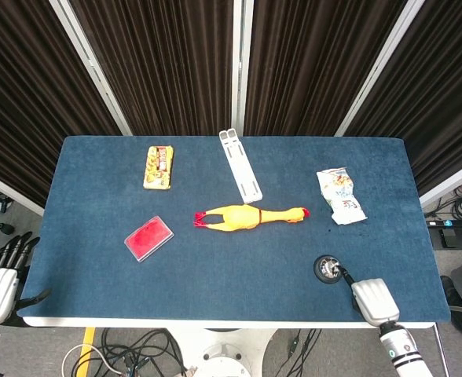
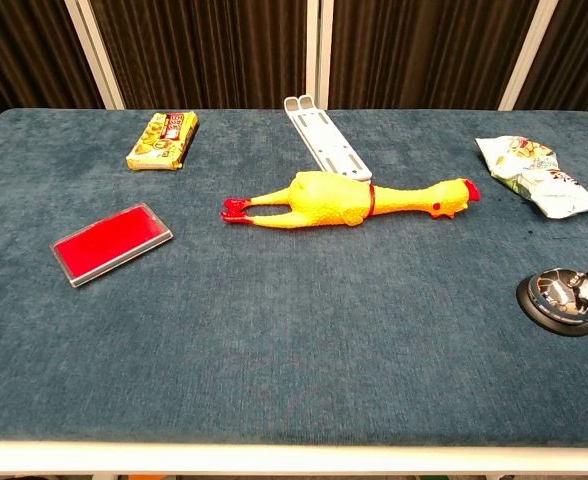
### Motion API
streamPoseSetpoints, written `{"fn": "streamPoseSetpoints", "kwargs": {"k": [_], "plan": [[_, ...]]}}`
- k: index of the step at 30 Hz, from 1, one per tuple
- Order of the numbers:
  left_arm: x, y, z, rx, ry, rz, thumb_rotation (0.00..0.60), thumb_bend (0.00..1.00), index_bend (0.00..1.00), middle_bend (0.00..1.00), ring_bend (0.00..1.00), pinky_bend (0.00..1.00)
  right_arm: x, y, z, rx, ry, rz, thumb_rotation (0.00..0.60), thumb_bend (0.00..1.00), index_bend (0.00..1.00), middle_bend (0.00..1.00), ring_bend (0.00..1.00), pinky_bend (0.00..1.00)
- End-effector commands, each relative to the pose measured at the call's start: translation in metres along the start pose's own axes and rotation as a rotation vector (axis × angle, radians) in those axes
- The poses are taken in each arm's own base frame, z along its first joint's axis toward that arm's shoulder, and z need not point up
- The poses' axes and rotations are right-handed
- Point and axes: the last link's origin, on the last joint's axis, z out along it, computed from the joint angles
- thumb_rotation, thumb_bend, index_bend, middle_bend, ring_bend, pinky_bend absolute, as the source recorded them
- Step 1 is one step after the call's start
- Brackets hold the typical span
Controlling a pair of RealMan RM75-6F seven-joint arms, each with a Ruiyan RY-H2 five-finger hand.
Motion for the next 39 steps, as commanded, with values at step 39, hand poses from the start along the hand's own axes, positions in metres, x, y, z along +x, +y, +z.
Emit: {"fn": "streamPoseSetpoints", "kwargs": {"k": [39], "plan": [[-0.002, -0.005, -0.002, 0.015, -0.006, -0.006, 0.600, 0.12, 0.10, 0.03, 0.00, 0.15, -0.003, -0.002, 0.003, -0.008, -0.040, 0.024, 0.600, 1.00, 0.00, 0.91, 0.85, 0.77]]}}
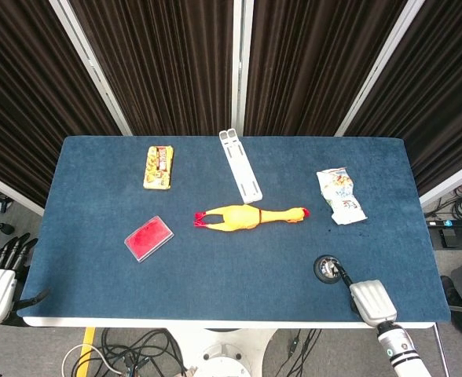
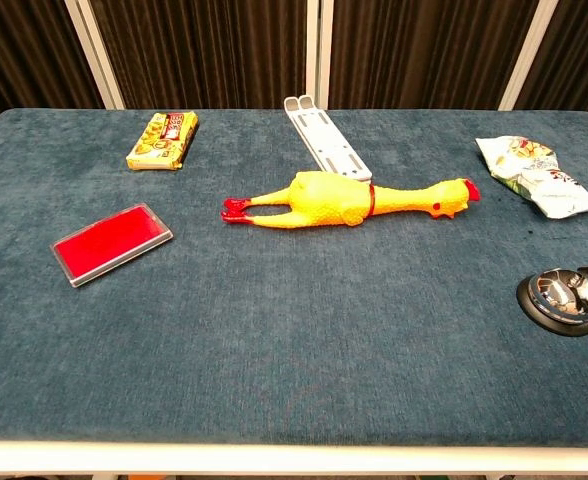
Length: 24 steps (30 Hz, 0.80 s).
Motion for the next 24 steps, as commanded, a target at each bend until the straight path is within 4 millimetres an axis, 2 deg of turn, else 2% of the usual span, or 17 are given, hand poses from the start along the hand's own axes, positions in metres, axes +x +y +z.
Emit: {"fn": "streamPoseSetpoints", "kwargs": {"k": [1, 6, 10, 12, 13, 15, 16, 18, 24], "plan": [[0.000, 0.001, 0.000, -0.003, 0.003, 0.000, 0.600, 0.12, 0.10, 0.03, 0.00, 0.15, 0.009, -0.001, -0.002, 0.011, 0.053, 0.015, 0.600, 1.00, 0.00, 0.91, 0.85, 0.77], [0.001, 0.004, 0.001, -0.011, 0.005, 0.004, 0.600, 0.12, 0.10, 0.03, 0.00, 0.15, 0.033, 0.003, -0.006, 0.022, 0.205, 0.056, 0.600, 1.00, 0.00, 0.91, 0.85, 0.77], [0.001, 0.005, 0.001, -0.014, 0.005, 0.005, 0.600, 0.12, 0.10, 0.03, 0.00, 0.15, 0.052, 0.016, -0.010, -0.005, 0.352, 0.054, 0.600, 1.00, 0.00, 0.89, 0.83, 0.76], [0.001, 0.006, 0.001, -0.014, 0.004, 0.005, 0.600, 0.12, 0.10, 0.03, 0.00, 0.15, 0.057, 0.027, -0.012, -0.033, 0.401, 0.017, 0.600, 0.95, 0.00, 0.71, 0.64, 0.65], [0.000, 0.006, 0.001, -0.014, 0.004, 0.005, 0.600, 0.12, 0.10, 0.03, 0.00, 0.15, 0.054, 0.034, -0.014, -0.045, 0.362, -0.011, 0.600, 0.80, 0.00, 0.46, 0.40, 0.47], [0.000, 0.006, 0.001, -0.013, 0.001, 0.007, 0.600, 0.12, 0.10, 0.03, 0.00, 0.15, 0.056, 0.047, -0.018, -0.116, 0.311, -0.037, 0.600, 0.47, 0.00, 0.07, 0.05, 0.11], [0.000, 0.007, 0.002, -0.014, 0.000, 0.008, 0.600, 0.12, 0.10, 0.03, 0.00, 0.15, 0.058, 0.049, -0.019, -0.132, 0.294, -0.019, 0.600, 0.39, 0.00, 0.01, 0.00, 0.03], [0.000, 0.008, 0.002, -0.014, 0.000, 0.009, 0.600, 0.12, 0.10, 0.03, 0.00, 0.15, 0.061, 0.055, -0.023, -0.172, 0.271, 0.004, 0.600, 0.32, 0.00, 0.00, 0.00, 0.00], [0.003, 0.013, 0.002, -0.017, 0.000, 0.012, 0.600, 0.12, 0.10, 0.03, 0.00, 0.15, 0.067, 0.061, -0.029, -0.218, 0.298, -0.017, 0.600, 0.30, 0.00, 0.00, 0.00, 0.00]]}}
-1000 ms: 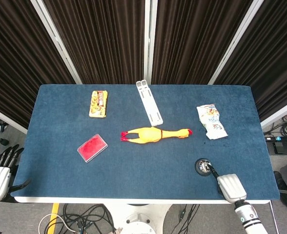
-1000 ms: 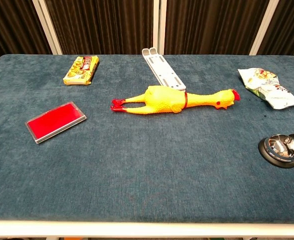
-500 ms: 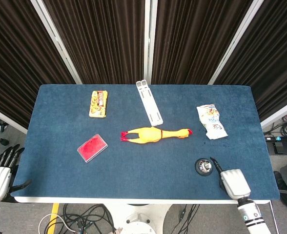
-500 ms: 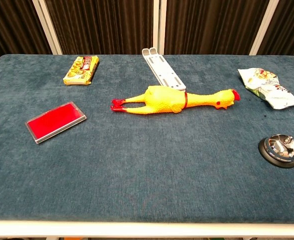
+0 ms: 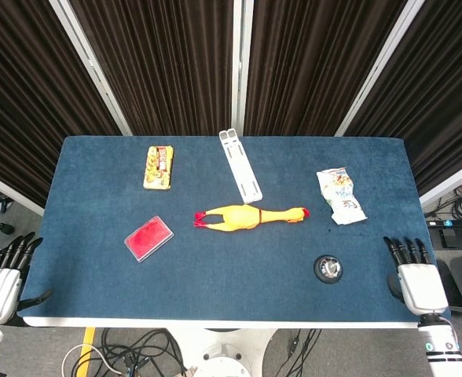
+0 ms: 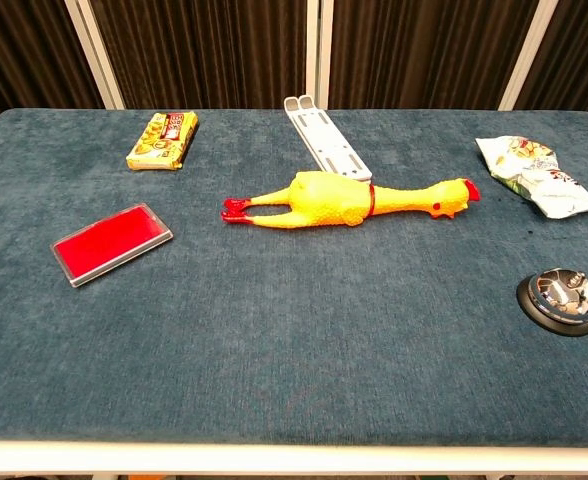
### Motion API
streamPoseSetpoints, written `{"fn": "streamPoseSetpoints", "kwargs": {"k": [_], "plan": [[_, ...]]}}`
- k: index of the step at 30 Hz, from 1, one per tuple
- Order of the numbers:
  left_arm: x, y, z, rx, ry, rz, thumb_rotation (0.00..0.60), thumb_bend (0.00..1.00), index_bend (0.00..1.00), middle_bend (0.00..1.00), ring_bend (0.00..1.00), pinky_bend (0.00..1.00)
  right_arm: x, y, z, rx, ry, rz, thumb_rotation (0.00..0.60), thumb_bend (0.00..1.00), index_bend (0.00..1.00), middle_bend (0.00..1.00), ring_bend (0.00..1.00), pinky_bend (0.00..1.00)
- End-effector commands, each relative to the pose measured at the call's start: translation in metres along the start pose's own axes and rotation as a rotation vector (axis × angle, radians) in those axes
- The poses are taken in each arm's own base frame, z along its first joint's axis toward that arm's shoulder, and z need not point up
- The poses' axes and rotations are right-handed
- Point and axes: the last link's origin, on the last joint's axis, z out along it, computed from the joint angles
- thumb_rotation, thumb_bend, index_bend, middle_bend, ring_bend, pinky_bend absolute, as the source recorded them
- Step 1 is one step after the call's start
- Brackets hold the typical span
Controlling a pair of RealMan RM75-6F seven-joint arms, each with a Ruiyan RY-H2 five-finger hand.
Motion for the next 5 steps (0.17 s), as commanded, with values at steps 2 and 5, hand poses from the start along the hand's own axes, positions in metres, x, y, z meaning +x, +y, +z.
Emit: {"fn": "streamPoseSetpoints", "kwargs": {"k": [2, 5], "plan": [[0.0045, 0.0029, 0.0003, -0.006, 0.005, 0.007, 0.600, 0.12, 0.10, 0.03, 0.00, 0.15, 0.0093, 0.0041, -0.0030, -0.028, 0.046, 0.000, 0.600, 0.30, 0.00, 0.00, 0.00, 0.00], [0.0069, 0.0039, 0.0007, -0.008, 0.012, 0.009, 0.600, 0.12, 0.10, 0.03, 0.00, 0.15, 0.0097, 0.0031, -0.0027, -0.020, 0.076, 0.006, 0.600, 0.30, 0.00, 0.00, 0.00, 0.00]]}}
